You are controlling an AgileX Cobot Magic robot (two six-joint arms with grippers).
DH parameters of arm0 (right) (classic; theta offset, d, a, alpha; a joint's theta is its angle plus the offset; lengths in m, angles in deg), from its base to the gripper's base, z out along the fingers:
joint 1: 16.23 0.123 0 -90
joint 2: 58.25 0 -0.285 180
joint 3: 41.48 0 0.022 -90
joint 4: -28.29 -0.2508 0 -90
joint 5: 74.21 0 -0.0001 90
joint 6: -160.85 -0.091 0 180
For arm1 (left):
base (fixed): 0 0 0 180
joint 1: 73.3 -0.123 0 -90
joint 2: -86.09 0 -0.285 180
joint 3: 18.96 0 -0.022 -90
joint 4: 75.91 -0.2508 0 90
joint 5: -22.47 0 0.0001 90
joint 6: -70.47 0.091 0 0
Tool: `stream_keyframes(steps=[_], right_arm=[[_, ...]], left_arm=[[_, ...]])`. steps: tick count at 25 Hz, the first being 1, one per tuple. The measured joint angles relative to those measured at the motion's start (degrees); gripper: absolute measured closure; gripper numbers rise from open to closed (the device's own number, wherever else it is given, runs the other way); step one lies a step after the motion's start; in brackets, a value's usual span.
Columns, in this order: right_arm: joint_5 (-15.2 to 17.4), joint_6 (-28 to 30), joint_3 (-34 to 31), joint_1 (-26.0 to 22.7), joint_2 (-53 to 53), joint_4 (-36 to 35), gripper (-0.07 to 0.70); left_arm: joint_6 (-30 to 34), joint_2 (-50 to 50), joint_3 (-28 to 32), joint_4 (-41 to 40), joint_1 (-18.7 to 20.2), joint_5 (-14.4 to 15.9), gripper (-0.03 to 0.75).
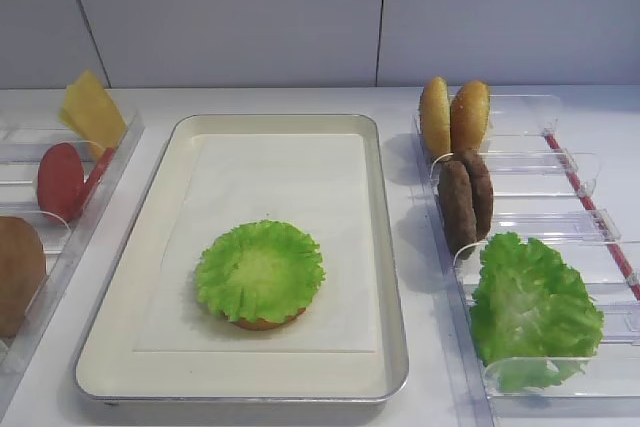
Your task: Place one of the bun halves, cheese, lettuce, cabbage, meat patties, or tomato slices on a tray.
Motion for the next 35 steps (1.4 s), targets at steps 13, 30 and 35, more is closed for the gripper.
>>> stream_keyframes(steps=[13, 30, 35], right_arm=[[3.1, -0.1, -1.5, 0.0, -5.5, 2.0, 0.18], [3.1, -0.1, -1.5, 0.0, -5.5, 2.0, 0.18], [3.1, -0.1, -1.5, 0.0, -5.5, 2.0, 0.181]], left_arm=[[0.0, 0.0, 0.0, 0.0, 0.0, 0.0, 0.31], [0.0, 0.0, 0.0, 0.0, 0.0, 0.0, 0.31], [0.0, 0.0, 0.0, 0.0, 0.0, 0.0, 0.31]])
